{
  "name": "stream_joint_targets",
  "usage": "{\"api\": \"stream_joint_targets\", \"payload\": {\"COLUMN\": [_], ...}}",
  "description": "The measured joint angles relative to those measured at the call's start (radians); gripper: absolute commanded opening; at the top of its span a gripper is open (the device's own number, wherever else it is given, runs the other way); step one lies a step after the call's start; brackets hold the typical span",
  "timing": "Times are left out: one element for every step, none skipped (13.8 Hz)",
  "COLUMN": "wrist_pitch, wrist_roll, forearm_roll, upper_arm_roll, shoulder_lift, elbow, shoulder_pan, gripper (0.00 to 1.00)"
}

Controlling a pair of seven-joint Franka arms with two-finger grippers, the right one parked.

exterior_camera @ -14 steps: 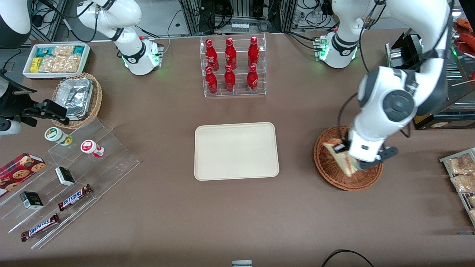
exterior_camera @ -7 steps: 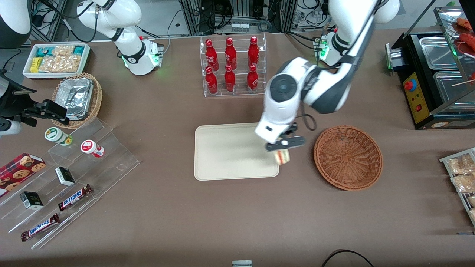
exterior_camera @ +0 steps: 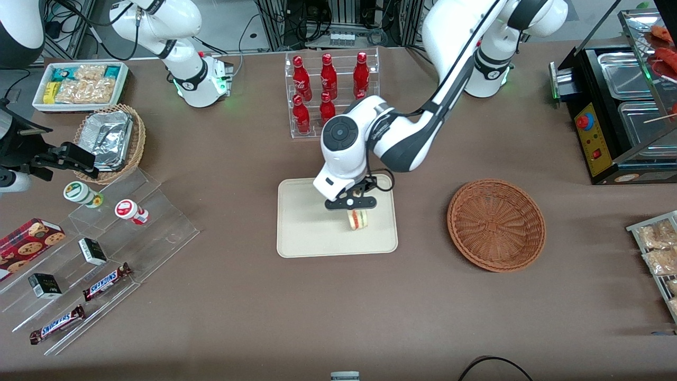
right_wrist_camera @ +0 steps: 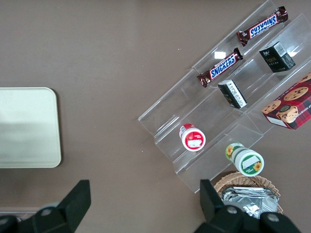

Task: Place sandwich from basket to tray
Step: 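Lift the sandwich and carry it over the cream tray, then lower the sandwich onto the tray and open the left gripper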

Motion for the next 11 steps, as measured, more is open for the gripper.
{"api": "stream_joint_targets", "payload": {"wrist_pitch": [0.022, 0.051, 0.084, 0.108, 0.122, 0.136, 0.154, 0.168, 0.175, 0.176, 0.177], "wrist_roll": [0.000, 0.000, 0.000, 0.000, 0.000, 0.000, 0.000, 0.000, 0.000, 0.001, 0.001], "forearm_roll": [0.000, 0.000, 0.000, 0.000, 0.001, 0.002, 0.003, 0.003, 0.004, 0.005, 0.005], "upper_arm_roll": [0.000, 0.000, 0.000, 0.000, 0.000, 0.000, 0.000, 0.001, 0.002, 0.004, 0.004], "shoulder_lift": [0.016, 0.032, 0.047, 0.062, 0.075, 0.087, 0.097, 0.106, 0.113, 0.118, 0.122], "elbow": [0.003, 0.004, 0.005, 0.007, 0.008, 0.008, 0.009, 0.009, 0.009, 0.009, 0.009], "shoulder_pan": [-0.010, -0.019, -0.028, -0.038, -0.047, -0.054, -0.057, -0.057, -0.057, -0.057, -0.057], "gripper": [0.00, 0.00, 0.00, 0.00, 0.00, 0.00, 0.00, 0.00, 0.00, 0.00, 0.10]}}
